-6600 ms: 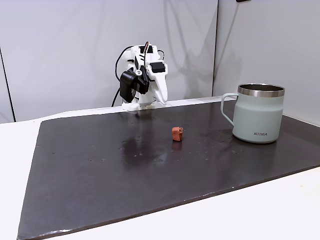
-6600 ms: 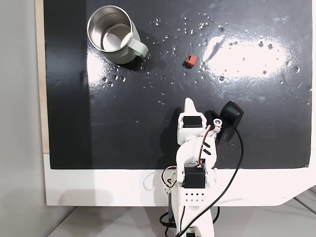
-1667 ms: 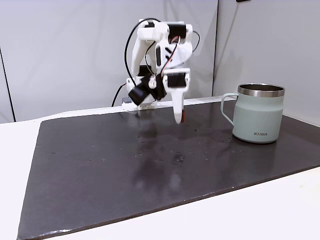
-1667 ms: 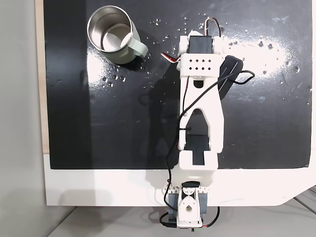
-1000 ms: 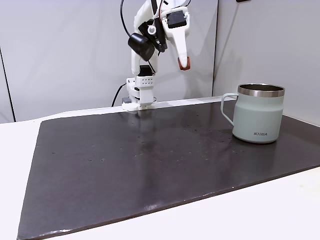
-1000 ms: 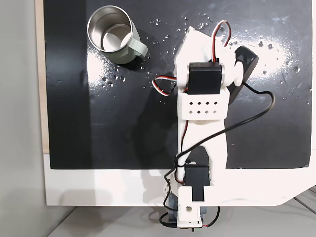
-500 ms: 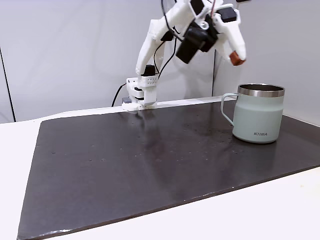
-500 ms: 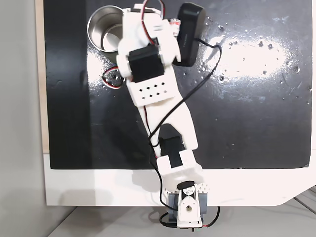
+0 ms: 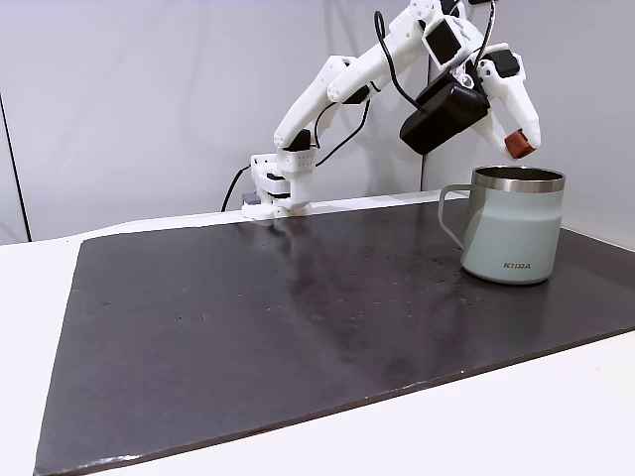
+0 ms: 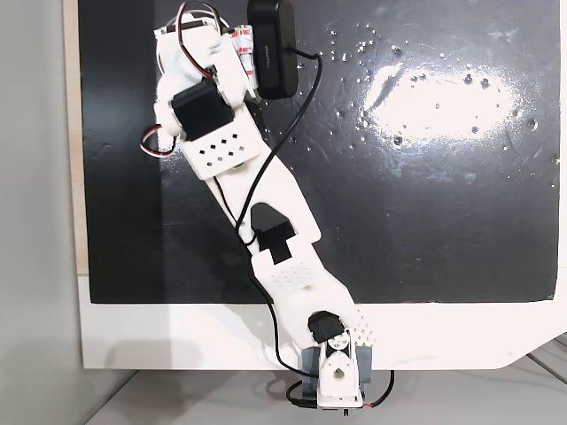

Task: Grasp a cube and put it in the cup.

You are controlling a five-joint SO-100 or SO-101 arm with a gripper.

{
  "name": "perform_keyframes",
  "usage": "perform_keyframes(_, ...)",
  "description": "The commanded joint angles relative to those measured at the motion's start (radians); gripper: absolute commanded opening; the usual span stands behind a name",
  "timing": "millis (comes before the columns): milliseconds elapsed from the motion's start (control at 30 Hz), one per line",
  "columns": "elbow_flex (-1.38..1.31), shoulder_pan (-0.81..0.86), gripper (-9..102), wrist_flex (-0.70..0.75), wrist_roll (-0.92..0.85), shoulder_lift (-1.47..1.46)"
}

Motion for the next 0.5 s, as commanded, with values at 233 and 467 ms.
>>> perform_keyframes(233, -0.069, -0.008, 26, 0.034, 0.000, 0.040)
perform_keyframes(467, -0.063, -0.012, 26, 0.043, -0.002, 0.071)
